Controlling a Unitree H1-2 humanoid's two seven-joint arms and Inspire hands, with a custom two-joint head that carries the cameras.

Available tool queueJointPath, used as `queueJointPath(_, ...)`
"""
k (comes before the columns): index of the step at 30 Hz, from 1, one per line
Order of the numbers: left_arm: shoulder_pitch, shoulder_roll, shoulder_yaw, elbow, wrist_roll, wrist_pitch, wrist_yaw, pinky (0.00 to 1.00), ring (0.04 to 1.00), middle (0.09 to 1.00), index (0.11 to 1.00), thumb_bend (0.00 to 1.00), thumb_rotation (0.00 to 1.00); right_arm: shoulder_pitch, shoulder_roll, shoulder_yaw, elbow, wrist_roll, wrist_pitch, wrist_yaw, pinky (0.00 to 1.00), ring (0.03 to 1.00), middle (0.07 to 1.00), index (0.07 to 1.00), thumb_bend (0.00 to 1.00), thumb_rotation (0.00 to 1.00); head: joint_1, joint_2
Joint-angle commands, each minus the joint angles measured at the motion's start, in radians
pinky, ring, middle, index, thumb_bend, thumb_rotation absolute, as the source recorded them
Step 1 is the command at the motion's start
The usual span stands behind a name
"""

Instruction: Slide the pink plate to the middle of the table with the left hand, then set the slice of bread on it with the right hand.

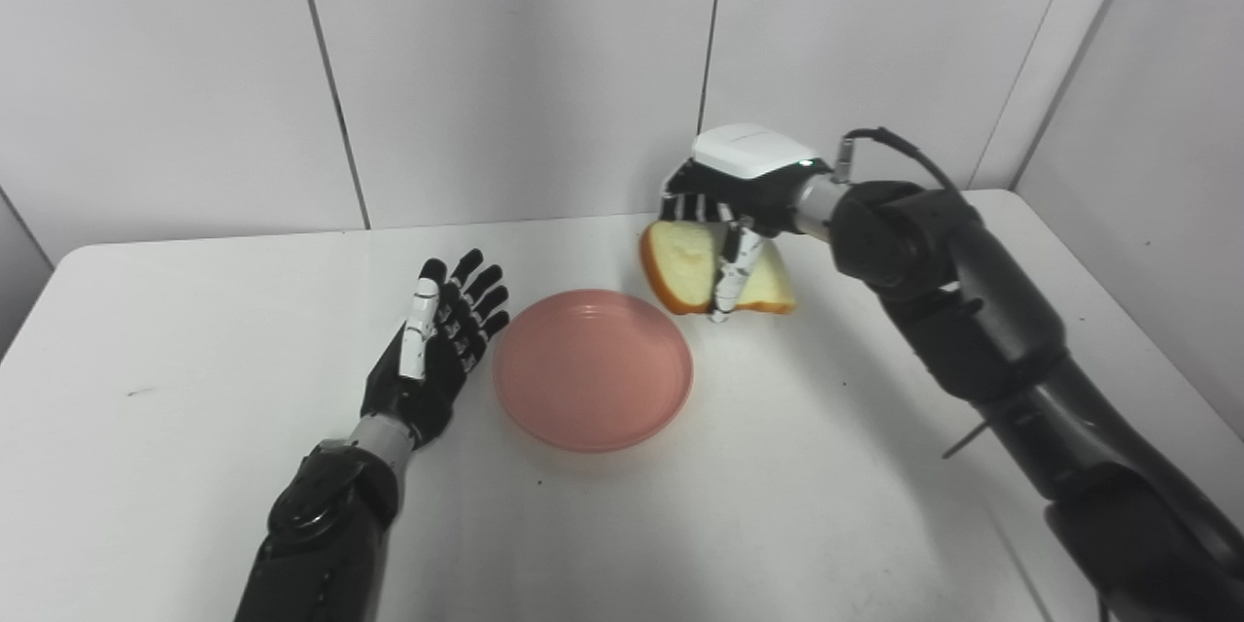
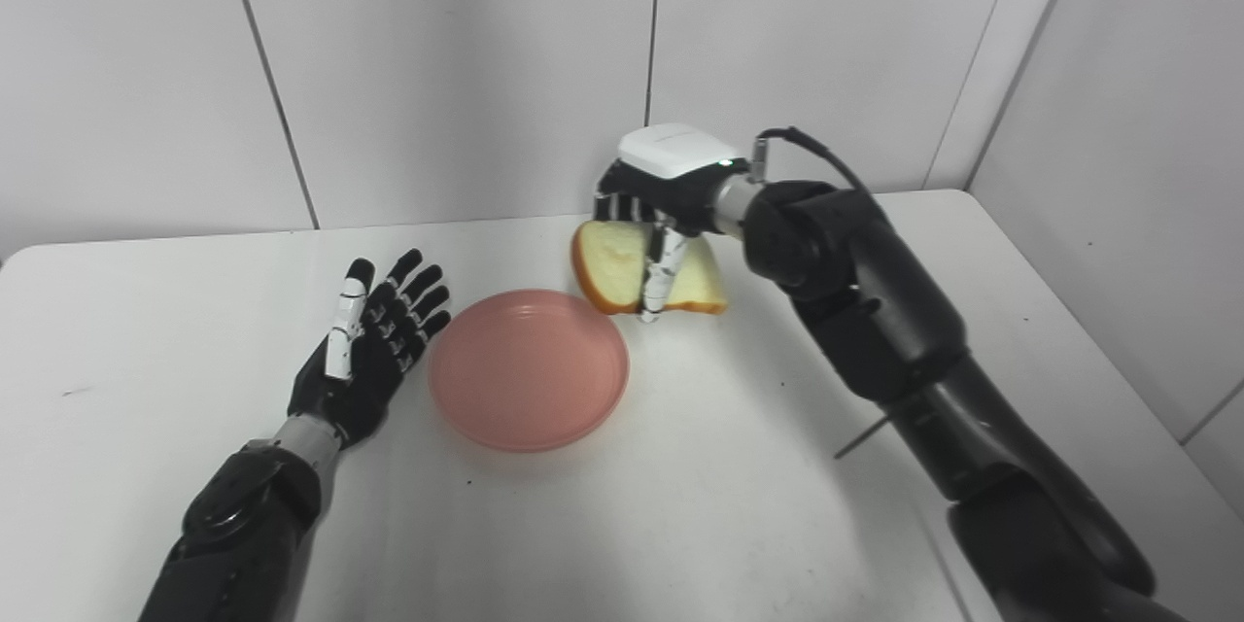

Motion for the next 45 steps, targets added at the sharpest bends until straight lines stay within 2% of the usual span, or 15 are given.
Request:
queueJointPath(1, 0.062, -0.006, -0.01, 0.093, 0.038, 0.068, 0.038, 0.97, 0.976, 0.97, 0.973, 0.67, 1.0, -0.069, 0.01, -0.003, 0.001, -0.002, -0.042, -0.043, 0.33, 0.39, 0.426, 0.528, 0.52, 0.0, 0.002, 0.002)
queueJointPath(10, 0.049, -0.017, -0.008, 0.116, 0.041, 0.059, 0.045, 0.98, 0.979, 0.974, 0.984, 0.67, 1.0, -0.088, 0.088, 0.039, 0.04, -0.008, -0.053, -0.062, 0.37, 0.447, 0.437, 0.527, 0.52, 0.0, 0.01, 0.006)
queueJointPath(14, 0.048, -0.021, -0.004, 0.115, 0.04, 0.061, 0.052, 0.98, 0.978, 0.973, 0.983, 0.67, 1.0, -0.082, 0.114, 0.058, 0.049, -0.017, -0.063, -0.071, 0.33, 0.395, 0.423, 0.53, 0.52, 0.0, 0.01, 0.006)
queueJointPath(21, 0.047, -0.025, -0.011, 0.121, 0.056, 0.044, 0.059, 0.96, 0.966, 0.963, 0.974, 0.67, 1.0, -0.063, 0.148, 0.083, 0.095, -0.006, -0.083, -0.092, 0.38, 0.452, 0.446, 0.519, 0.52, 0.0, 0.019, 0.015)
queueJointPath(26, 0.049, -0.03, -0.009, 0.108, 0.056, 0.051, 0.057, 0.97, 0.972, 0.968, 0.979, 0.67, 1.0, -0.052, 0.163, 0.101, 0.136, -0.016, -0.082, -0.107, 0.37, 0.413, 0.42, 0.529, 0.52, 0.0, 0.028, 0.026)
queueJointPath(28, 0.05, -0.032, -0.009, 0.104, 0.057, 0.055, 0.058, 0.97, 0.973, 0.968, 0.978, 0.67, 1.0, -0.048, 0.164, 0.112, 0.152, -0.024, -0.089, -0.12, 0.32, 0.38, 0.409, 0.525, 0.52, 0.0, 0.03, 0.028)
queueJointPath(29, 0.05, -0.032, -0.008, 0.101, 0.057, 0.057, 0.059, 0.97, 0.972, 0.967, 0.977, 0.67, 1.0, -0.047, 0.164, 0.118, 0.158, -0.028, -0.096, -0.128, 0.35, 0.443, 0.419, 0.516, 0.52, 0.0, 0.03, 0.028)
queueJointPath(32, 0.052, -0.035, -0.009, 0.096, 0.062, 0.057, 0.068, 0.96, 0.968, 0.963, 0.974, 0.67, 1.0, -0.044, 0.166, 0.128, 0.186, -0.027, -0.123, -0.147, 0.4, 0.491, 0.44, 0.509, 0.53, 0.0, 0.03, 0.032)
queueJointPath(33, 0.052, -0.035, -0.009, 0.095, 0.062, 0.057, 0.069, 0.96, 0.967, 0.963, 0.974, 0.66, 1.0, -0.044, 0.168, 0.13, 0.193, -0.027, -0.127, -0.152, 0.33, 0.399, 0.414, 0.517, 0.52, 0.0, 0.03, 0.032)
queueJointPath(36, 0.054, -0.032, -0.01, 0.093, 0.059, 0.053, 0.059, 0.97, 0.973, 0.969, 0.98, 0.66, 1.0, -0.043, 0.169, 0.14, 0.205, -0.04, -0.133, -0.164, 0.29, 0.349, 0.46, 0.495, 0.53, 0.0, 0.03, 0.038)
queueJointPath(39, 0.056, -0.033, -0.009, 0.084, 0.057, 0.062, 0.063, 0.97, 0.973, 0.968, 0.98, 0.66, 1.0, -0.045, 0.167, 0.147, 0.212, -0.056, -0.136, -0.171, 0.28, 0.353, 0.41, 0.516, 0.52, 0.0, 0.031, 0.04)
queueJointPath(40, 0.057, -0.032, -0.011, 0.081, 0.06, 0.063, 0.063, 0.97, 0.974, 0.969, 0.979, 0.66, 1.0, -0.044, 0.167, 0.147, 0.214, -0.056, -0.137, -0.172, 0.27, 0.342, 0.45, 0.499, 0.53, 0.0, 0.031, 0.041)
queueJointPath(41, 0.058, -0.031, -0.012, 0.079, 0.062, 0.063, 0.064, 0.97, 0.972, 0.968, 0.979, 0.66, 1.0, -0.044, 0.167, 0.147, 0.215, -0.056, -0.138, -0.172, 0.3, 0.353, 0.421, 0.509, 0.52, 0.0, 0.031, 0.041)
queueJointPath(44, 0.061, -0.031, -0.012, 0.069, 0.06, 0.073, 0.066, 0.97, 0.971, 0.968, 0.98, 0.66, 1.0, -0.039, 0.166, 0.15, 0.222, -0.061, -0.144, -0.182, 0.27, 0.333, 0.402, 0.517, 0.52, 0.0, 0.033, 0.044)
queueJointPath(45, 0.06, -0.031, -0.012, 0.068, 0.059, 0.077, 0.066, 0.96, 0.969, 0.966, 0.978, 0.66, 1.0, -0.037, 0.167, 0.152, 0.226, -0.063, -0.146, -0.185, 0.24, 0.315, 0.446, 0.499, 0.52, 0.0, 0.033, 0.044)
